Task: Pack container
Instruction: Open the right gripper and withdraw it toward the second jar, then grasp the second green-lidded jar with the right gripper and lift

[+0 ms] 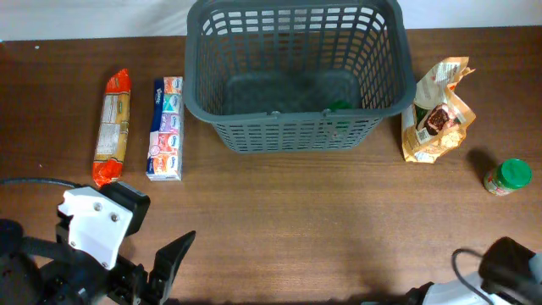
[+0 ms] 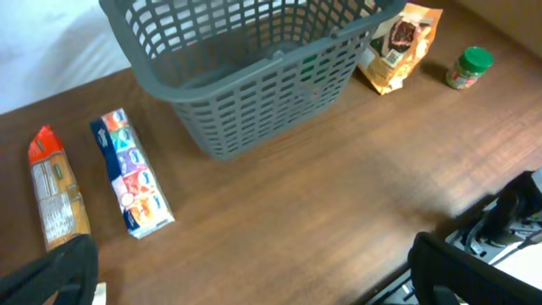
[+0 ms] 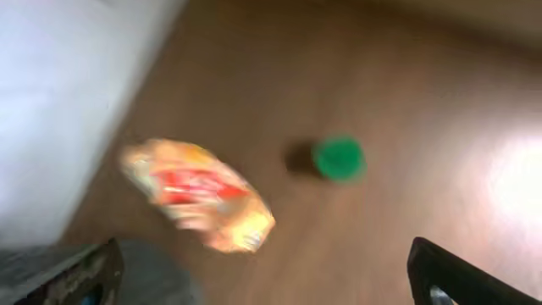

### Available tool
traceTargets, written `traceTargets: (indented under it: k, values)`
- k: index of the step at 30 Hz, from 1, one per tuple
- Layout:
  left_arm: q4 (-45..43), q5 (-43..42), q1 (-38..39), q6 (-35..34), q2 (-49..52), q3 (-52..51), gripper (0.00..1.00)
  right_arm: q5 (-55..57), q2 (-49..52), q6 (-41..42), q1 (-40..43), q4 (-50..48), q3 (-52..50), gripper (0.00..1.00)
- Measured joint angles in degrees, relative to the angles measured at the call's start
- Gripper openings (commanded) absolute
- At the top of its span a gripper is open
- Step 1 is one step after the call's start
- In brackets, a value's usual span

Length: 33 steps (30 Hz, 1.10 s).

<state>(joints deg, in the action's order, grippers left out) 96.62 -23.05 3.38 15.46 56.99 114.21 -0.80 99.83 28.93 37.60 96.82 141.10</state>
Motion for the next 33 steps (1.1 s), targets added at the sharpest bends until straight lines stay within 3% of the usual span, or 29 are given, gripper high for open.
traceTargets:
  k: [6, 13, 23, 33]
  values:
    - [0.0, 0.0, 0.0, 0.0, 0.0, 0.0, 0.99, -5.5, 5.0, 2.4, 10.8, -3.8, -18.7, 0.99]
    - [0.0, 0.0, 0.0, 0.0, 0.0, 0.0, 0.99, -9.4, 6.5, 2.5, 12.7, -13.9, -32.3, 0.99]
    - [0.0, 0.0, 0.0, 0.0, 0.0, 0.0, 0.99, 0.7, 6.5, 2.6, 6.4, -20.7, -39.1, 0.99]
    - [0.0, 0.0, 0.0, 0.0, 0.0, 0.0, 0.99, 3.8, 10.6, 2.6, 3.1, -21.9, -41.0, 0.99]
